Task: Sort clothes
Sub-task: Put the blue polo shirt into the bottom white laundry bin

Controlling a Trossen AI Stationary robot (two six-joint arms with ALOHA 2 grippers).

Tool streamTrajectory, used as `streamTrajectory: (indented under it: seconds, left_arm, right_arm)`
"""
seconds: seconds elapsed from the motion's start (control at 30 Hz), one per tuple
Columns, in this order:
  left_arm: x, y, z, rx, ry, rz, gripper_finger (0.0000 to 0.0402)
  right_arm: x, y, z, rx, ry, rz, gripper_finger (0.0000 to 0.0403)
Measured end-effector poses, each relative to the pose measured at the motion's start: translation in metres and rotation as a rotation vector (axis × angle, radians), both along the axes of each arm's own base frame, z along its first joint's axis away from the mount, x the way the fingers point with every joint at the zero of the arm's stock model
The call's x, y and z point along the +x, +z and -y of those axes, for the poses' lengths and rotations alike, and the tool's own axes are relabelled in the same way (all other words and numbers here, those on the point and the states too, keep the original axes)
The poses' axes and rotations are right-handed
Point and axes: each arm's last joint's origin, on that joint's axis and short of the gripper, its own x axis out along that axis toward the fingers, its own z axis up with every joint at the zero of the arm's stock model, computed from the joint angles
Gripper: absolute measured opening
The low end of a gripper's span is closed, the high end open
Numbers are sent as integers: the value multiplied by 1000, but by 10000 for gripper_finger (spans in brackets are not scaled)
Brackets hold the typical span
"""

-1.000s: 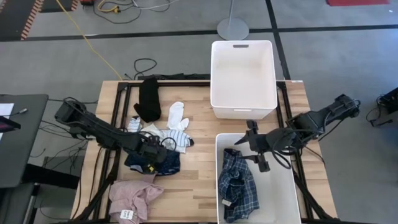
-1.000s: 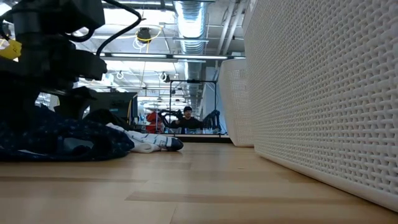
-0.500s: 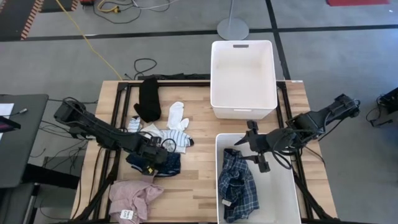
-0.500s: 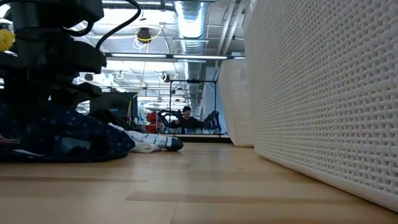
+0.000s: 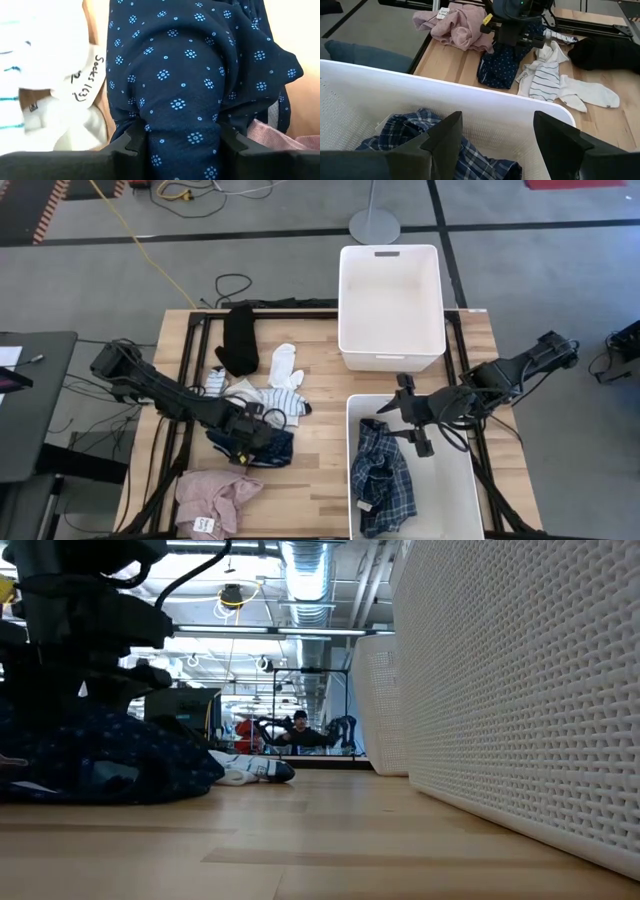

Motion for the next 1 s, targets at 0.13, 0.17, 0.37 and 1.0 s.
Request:
streamTrajectory:
  seconds: [0.13, 0.17, 0.37, 1.0]
  left_arm:
    - [3, 5, 1, 21, -10, 25, 122]
    - [4, 6, 1, 27, -9, 29, 122]
    - [7, 11, 1, 72, -8, 50, 122]
    - [22, 40, 3, 196, -23, 159, 122]
  right_arm:
    - [0, 0, 0, 0, 0, 0, 261]
    - [0, 0, 0, 0, 0, 1, 261]
    - [1, 1, 0, -9, 9, 12, 261]
    - [4, 7, -2, -35, 47, 90, 261]
